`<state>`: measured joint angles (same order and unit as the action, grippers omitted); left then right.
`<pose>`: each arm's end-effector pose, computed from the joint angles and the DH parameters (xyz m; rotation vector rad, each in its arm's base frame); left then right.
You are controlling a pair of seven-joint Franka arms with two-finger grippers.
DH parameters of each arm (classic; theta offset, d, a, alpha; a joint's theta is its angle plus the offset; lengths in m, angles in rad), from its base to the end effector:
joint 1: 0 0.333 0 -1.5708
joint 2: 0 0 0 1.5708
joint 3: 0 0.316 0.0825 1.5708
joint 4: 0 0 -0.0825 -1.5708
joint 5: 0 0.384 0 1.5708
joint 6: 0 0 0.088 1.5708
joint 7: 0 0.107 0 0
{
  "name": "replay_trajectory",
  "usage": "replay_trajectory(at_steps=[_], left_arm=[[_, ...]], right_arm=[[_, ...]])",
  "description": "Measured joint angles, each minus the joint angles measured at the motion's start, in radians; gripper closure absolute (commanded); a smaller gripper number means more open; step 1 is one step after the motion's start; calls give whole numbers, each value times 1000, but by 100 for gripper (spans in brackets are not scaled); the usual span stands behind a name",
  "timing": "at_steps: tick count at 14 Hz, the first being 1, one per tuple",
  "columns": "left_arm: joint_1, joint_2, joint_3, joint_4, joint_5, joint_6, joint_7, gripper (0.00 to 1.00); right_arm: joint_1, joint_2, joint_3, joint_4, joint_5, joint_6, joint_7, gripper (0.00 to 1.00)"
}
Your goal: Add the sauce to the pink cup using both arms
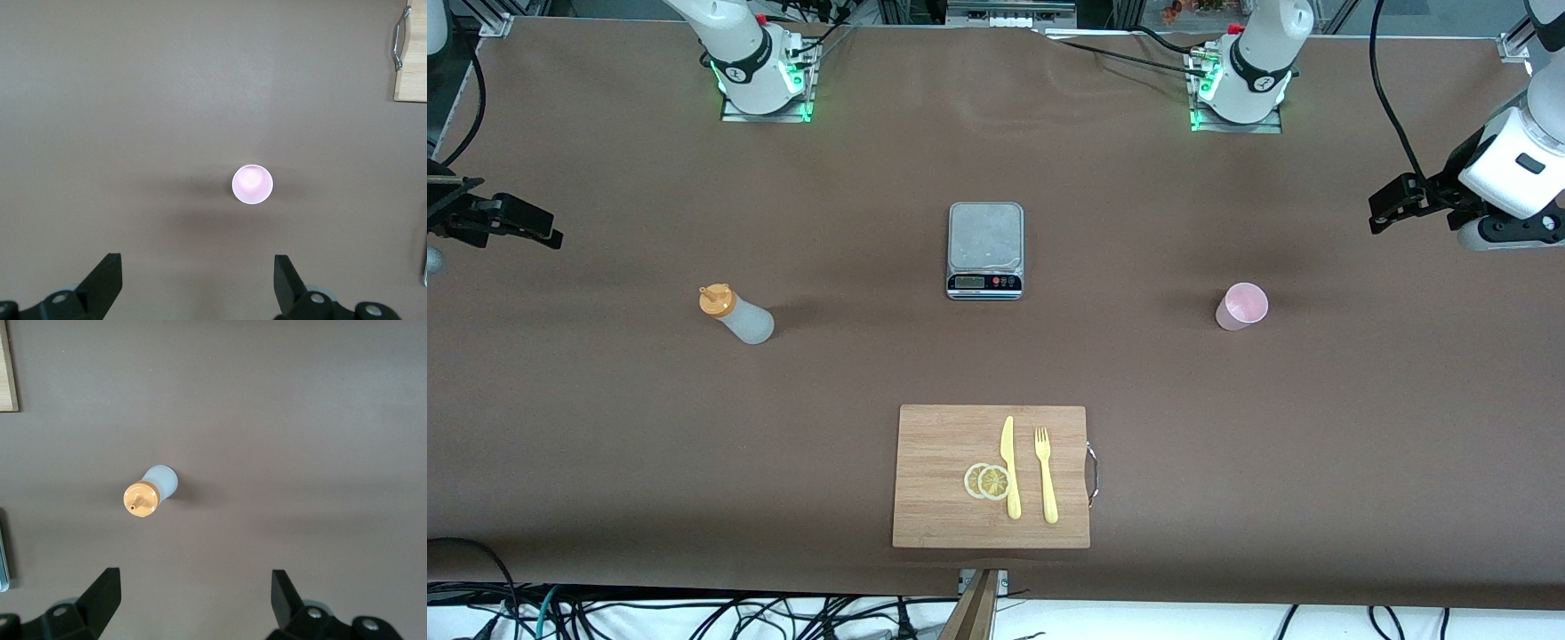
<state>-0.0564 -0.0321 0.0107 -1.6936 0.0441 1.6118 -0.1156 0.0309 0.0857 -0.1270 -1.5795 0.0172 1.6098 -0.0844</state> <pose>0.5444 -0.0203 0.5877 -3.0915 -0.1036 0.0712 0.5789 -0.0511 0.5754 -3.1292 0.0198 0.0844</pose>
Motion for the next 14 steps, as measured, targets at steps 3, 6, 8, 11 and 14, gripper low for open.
replay_trajectory(at_steps=[3, 6, 8, 11, 14], left_arm=[[0, 0, 0, 0, 0, 0, -1, 0], [0, 0, 0, -1, 0, 0, -2, 0], [0, 0, 0, -5, 0, 0, -1, 0], [0, 2, -1, -36, 0, 19, -1, 0], [-1, 6, -2, -130, -6, 104, -1, 0]], right_arm=[[0, 0, 0, 0, 0, 0, 0, 0], [0, 1, 0, 0, 0, 0, 0, 0], [0, 3, 0, 0, 0, 0, 0, 0], [0, 9, 0, 0, 0, 0, 0, 0], [0, 27, 0, -1, 0, -1, 0, 0]])
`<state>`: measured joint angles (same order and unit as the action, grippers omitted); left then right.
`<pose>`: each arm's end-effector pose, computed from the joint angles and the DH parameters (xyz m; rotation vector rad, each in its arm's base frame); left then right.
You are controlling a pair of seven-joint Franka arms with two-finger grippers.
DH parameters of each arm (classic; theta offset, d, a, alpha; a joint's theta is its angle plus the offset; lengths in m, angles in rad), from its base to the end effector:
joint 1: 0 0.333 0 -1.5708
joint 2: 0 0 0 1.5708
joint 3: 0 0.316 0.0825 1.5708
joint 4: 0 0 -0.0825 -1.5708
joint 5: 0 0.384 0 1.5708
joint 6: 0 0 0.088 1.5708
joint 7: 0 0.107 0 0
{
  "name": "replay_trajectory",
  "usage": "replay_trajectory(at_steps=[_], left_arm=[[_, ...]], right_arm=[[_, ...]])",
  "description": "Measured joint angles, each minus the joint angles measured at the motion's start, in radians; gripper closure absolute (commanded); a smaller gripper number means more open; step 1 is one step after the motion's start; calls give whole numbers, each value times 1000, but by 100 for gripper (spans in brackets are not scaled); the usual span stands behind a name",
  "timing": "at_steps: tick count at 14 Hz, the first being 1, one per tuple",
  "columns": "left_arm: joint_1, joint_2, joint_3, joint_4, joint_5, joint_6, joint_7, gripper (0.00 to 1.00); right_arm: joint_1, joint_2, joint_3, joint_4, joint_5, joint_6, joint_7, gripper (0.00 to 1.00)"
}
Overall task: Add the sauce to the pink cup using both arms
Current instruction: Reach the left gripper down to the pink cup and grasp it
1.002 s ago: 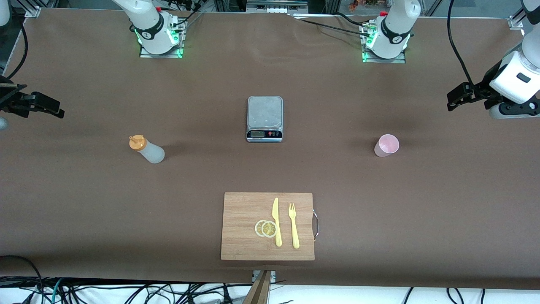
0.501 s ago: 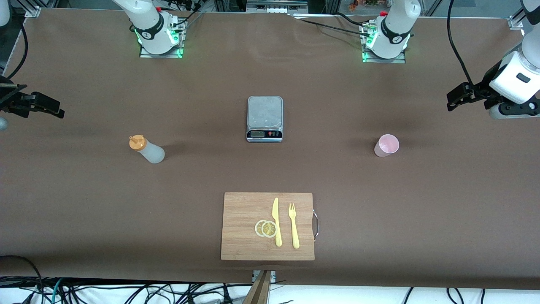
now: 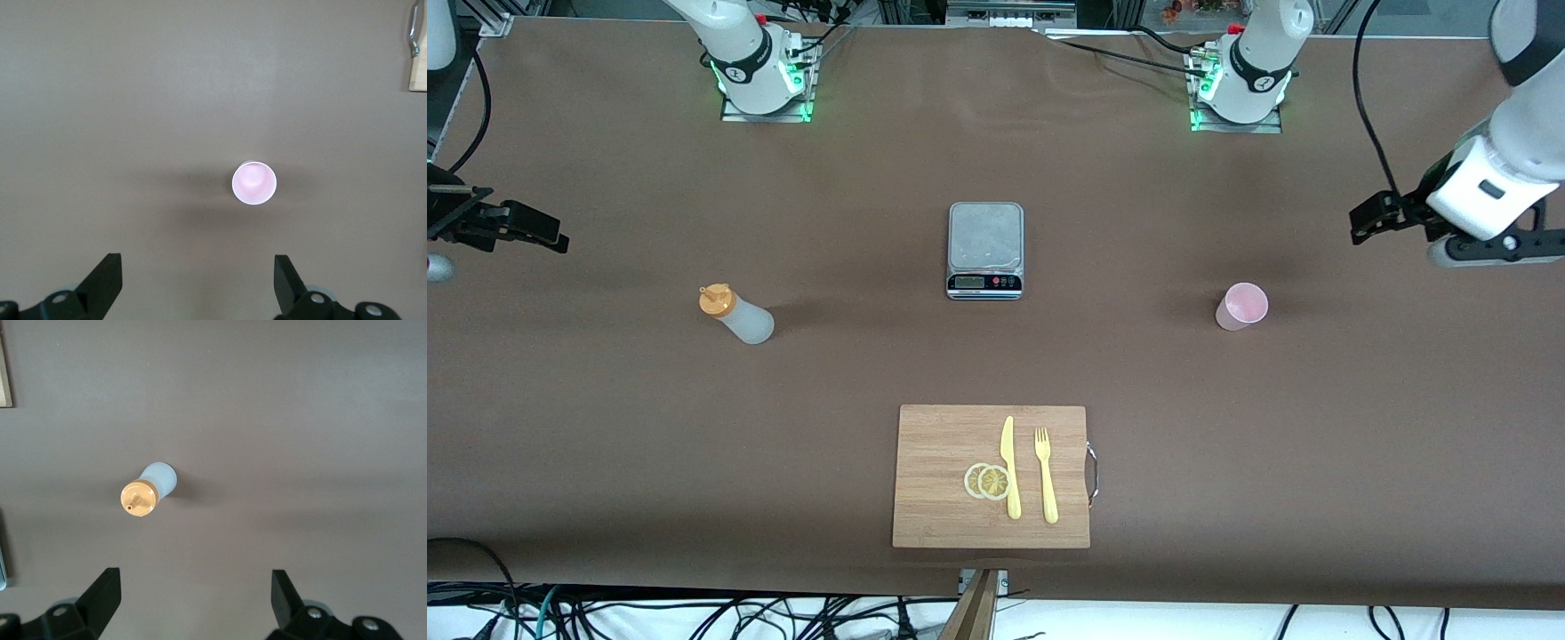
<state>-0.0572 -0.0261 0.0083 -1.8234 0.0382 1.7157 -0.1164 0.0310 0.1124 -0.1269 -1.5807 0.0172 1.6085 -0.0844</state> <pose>0.5455 -0.0231 0.5315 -3.0939 -0.0935 0.1212 0.5849 -0.0508 0.5592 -3.1284 0.0198 0.1300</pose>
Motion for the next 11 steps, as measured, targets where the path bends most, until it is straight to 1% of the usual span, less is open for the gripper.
replay_trajectory(at_steps=[3, 7, 11], left_arm=[[-1, 16, -5, -95, -20, 75, 0, 0], [-2, 38, -12, -237, -20, 234, 0, 0], [-3, 66, -20, -399, -20, 451, 0, 0]], right_arm=[[-3, 20, 0, 0, 0, -10, 0, 0], [-16, 25, -3, 0, 0, -12, 0, 0], [-16, 25, -3, 0, 0, -12, 0, 0]])
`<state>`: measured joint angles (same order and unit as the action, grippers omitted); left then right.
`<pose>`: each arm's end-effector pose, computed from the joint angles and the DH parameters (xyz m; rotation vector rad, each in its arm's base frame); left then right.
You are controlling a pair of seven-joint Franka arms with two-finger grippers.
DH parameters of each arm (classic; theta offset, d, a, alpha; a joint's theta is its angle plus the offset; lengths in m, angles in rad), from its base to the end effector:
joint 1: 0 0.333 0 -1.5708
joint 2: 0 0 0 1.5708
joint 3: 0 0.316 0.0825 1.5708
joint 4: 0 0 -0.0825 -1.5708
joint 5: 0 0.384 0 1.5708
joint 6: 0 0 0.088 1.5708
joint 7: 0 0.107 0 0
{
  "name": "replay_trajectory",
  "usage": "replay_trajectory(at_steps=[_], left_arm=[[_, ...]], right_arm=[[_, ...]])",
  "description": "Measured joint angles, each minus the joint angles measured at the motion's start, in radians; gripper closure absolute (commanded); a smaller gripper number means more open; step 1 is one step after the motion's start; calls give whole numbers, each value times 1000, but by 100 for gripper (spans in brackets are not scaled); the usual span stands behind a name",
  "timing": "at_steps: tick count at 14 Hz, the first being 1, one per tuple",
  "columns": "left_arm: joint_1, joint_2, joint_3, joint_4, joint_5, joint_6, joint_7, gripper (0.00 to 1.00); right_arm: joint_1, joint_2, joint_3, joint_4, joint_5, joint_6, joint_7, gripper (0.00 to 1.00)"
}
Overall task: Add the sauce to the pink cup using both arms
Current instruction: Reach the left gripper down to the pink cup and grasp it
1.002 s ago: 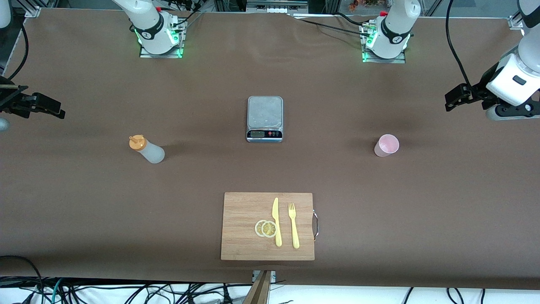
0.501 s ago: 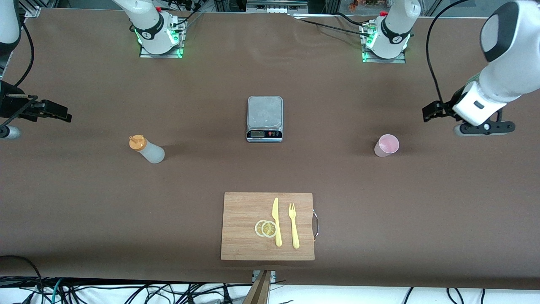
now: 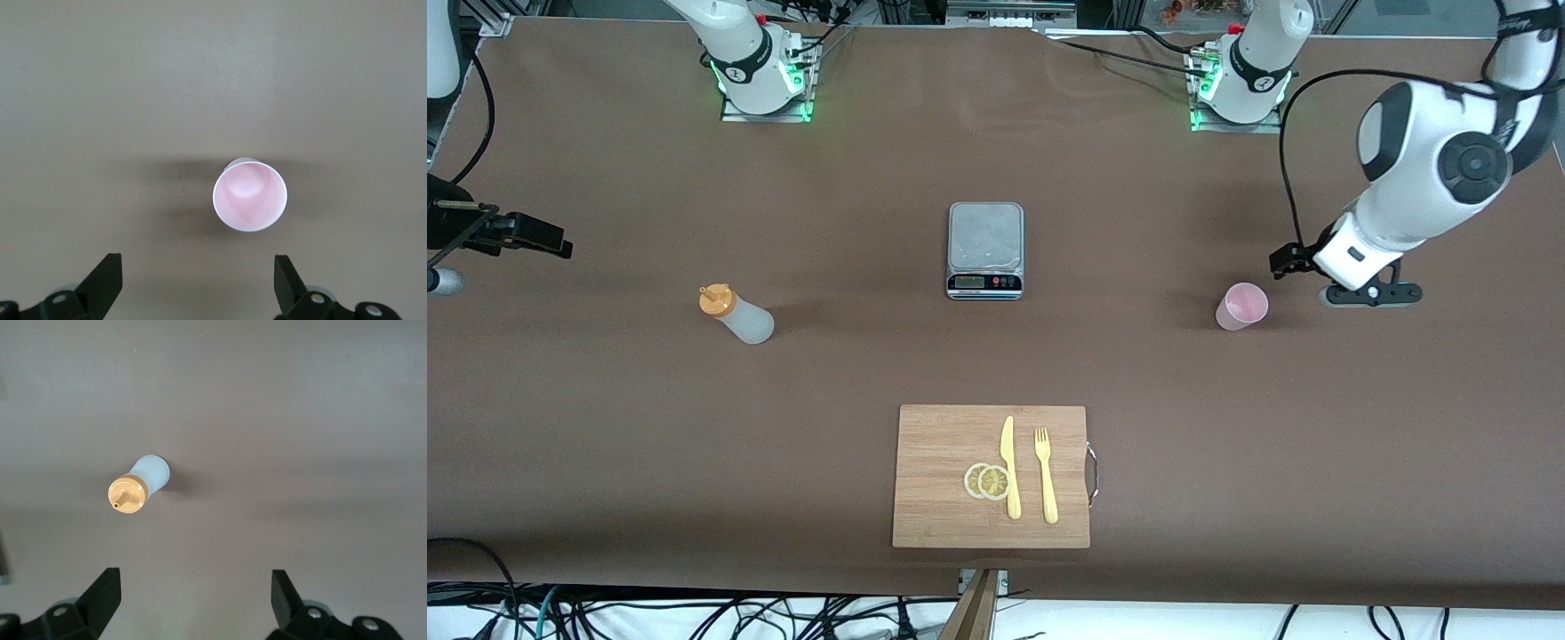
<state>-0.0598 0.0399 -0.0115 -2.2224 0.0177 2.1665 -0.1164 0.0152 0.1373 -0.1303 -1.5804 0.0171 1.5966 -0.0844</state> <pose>0.5195 -0.0364 0.3492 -3.1151 -0.0537 0.1467 0.5879 -0.0617 0.5439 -3.1245 0.0500 0.1868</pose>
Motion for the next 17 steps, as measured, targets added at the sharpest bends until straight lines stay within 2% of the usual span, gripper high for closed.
replay_trajectory(at_steps=[3, 11, 16, 17], left_arm=[[0, 30, -1, -52, 0, 75, 0, 0], [0, 167, -1, -57, 0, 215, 7, 1], [0, 223, -1, -57, 0, 231, 8, 51], [0, 229, -1, -57, 0, 231, 8, 75]], right_arm=[[0, 0, 0, 0, 0, 0, 0, 0], [1, 0, 0, 0, 0, 0, 0, 0], [1, 0, 0, 0, 0, 0, 0, 0], [1, 0, 0, 0, 0, 0, 0, 0]])
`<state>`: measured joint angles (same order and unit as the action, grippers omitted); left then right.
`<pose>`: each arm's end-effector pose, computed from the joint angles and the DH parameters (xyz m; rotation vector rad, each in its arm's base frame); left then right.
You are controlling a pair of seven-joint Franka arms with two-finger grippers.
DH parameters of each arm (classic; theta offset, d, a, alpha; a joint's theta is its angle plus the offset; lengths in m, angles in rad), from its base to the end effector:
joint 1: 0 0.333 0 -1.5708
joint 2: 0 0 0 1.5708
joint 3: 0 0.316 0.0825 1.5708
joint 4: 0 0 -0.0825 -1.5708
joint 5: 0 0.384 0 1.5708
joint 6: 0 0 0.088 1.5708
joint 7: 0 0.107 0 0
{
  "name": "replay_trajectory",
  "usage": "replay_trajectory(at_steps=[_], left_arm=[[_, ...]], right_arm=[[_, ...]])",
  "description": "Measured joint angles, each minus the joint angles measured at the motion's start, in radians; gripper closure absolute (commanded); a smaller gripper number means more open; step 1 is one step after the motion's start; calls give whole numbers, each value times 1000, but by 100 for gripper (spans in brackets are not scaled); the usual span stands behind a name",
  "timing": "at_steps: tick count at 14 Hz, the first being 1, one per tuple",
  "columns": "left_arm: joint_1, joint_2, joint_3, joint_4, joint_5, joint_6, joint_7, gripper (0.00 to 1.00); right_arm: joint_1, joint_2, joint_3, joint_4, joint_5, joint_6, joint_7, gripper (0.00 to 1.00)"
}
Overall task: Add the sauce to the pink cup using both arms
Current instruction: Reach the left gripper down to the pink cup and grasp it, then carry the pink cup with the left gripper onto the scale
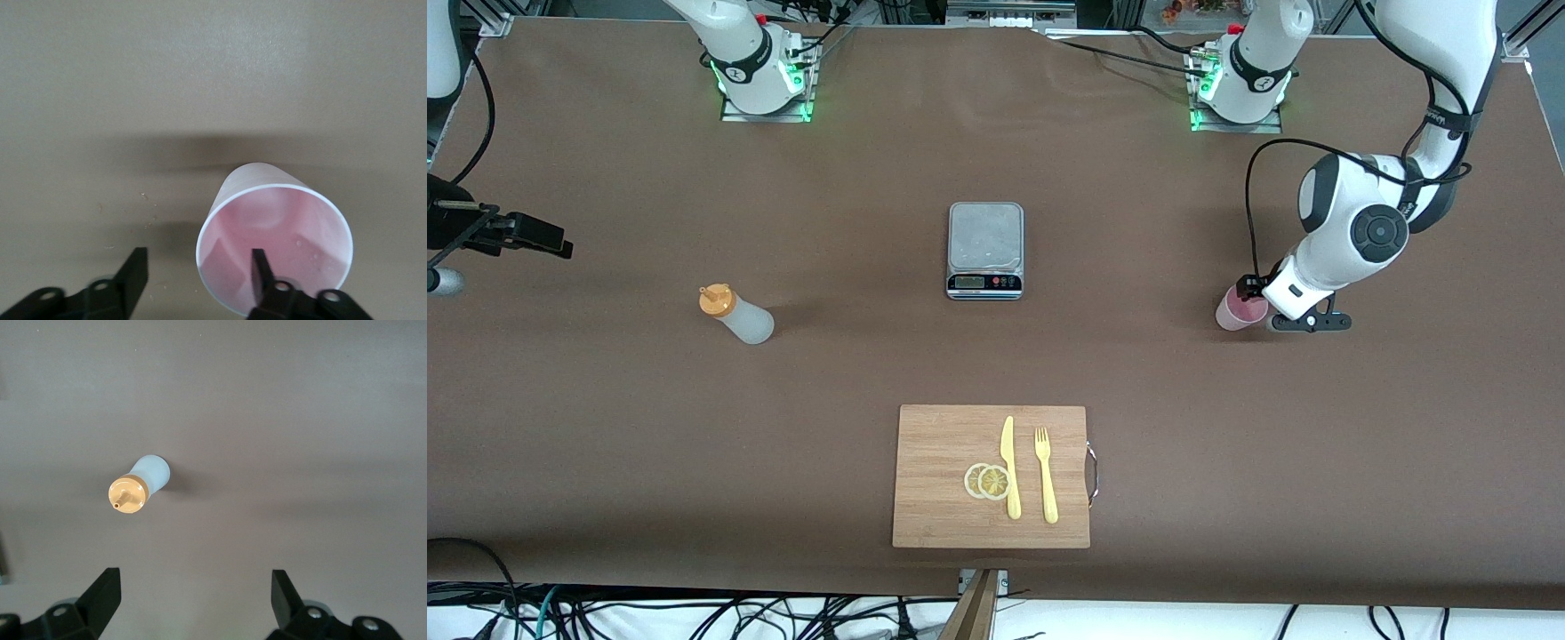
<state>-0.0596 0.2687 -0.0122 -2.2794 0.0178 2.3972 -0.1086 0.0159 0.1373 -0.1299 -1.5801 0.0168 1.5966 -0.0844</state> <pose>0.5162 -0.0371 0.2246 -3.1113 -0.0358 0.2331 0.5880 -0.0611 0.5441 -3.1248 0.0483 0.1864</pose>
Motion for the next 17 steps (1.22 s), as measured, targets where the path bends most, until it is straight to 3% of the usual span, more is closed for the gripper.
replay_trajectory(at_steps=[1, 2, 9, 17], left_arm=[[0, 4, 0, 0, 0, 0, 0, 98], [0, 8, 0, 0, 0, 0, 0, 100], [-5, -10, -38, 22, -14, -48, -1, 100], [-95, -71, -263, 115, -306, -154, -37, 100]], right_arm=[[0, 0, 0, 0, 0, 0, 0, 0], [0, 0, 0, 0, 0, 0, 0, 0], [0, 0, 0, 0, 0, 0, 0, 0], [0, 0, 1, 1, -10, 1, 0, 0]])
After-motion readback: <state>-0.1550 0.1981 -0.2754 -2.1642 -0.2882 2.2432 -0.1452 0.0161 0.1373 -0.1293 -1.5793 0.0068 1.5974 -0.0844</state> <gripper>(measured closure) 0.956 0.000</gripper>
